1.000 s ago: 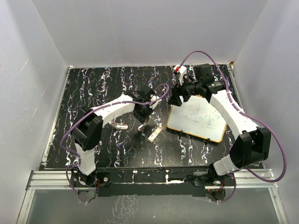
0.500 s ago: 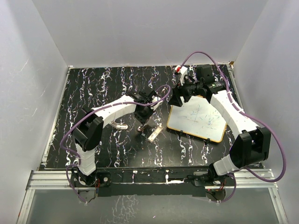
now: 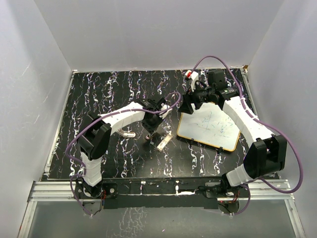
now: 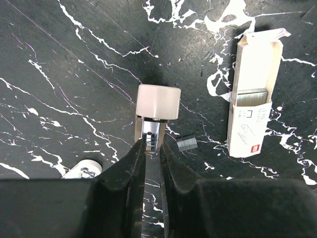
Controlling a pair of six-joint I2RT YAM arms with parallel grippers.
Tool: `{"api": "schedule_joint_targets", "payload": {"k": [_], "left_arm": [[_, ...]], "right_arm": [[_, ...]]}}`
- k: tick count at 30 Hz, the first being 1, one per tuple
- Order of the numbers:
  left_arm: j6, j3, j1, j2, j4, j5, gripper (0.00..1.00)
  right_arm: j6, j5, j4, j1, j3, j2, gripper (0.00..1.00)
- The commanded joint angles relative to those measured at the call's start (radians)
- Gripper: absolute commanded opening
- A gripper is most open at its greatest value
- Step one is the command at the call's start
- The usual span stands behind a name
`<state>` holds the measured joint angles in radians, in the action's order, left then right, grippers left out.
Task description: Load the staples into the stapler
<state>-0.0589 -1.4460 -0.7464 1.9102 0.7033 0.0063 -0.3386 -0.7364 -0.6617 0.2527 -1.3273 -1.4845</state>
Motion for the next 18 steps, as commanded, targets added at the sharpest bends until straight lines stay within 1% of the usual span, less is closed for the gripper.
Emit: {"api": "schedule_joint_targets", "payload": {"k": [1, 18], "left_arm": [[0.005, 0.010, -0.005, -0.010, 0.005, -0.015, 0.00], [-0.006, 0.008, -0.005, 0.015, 0.004, -0.014, 0.00]], "right_arm": [[-0.002, -0.023, 0.045, -0.005, -0.003, 0.036, 0.68], [-0.002, -0.029, 0.046, -0.006, 0.001, 0.044, 0.68]]}}
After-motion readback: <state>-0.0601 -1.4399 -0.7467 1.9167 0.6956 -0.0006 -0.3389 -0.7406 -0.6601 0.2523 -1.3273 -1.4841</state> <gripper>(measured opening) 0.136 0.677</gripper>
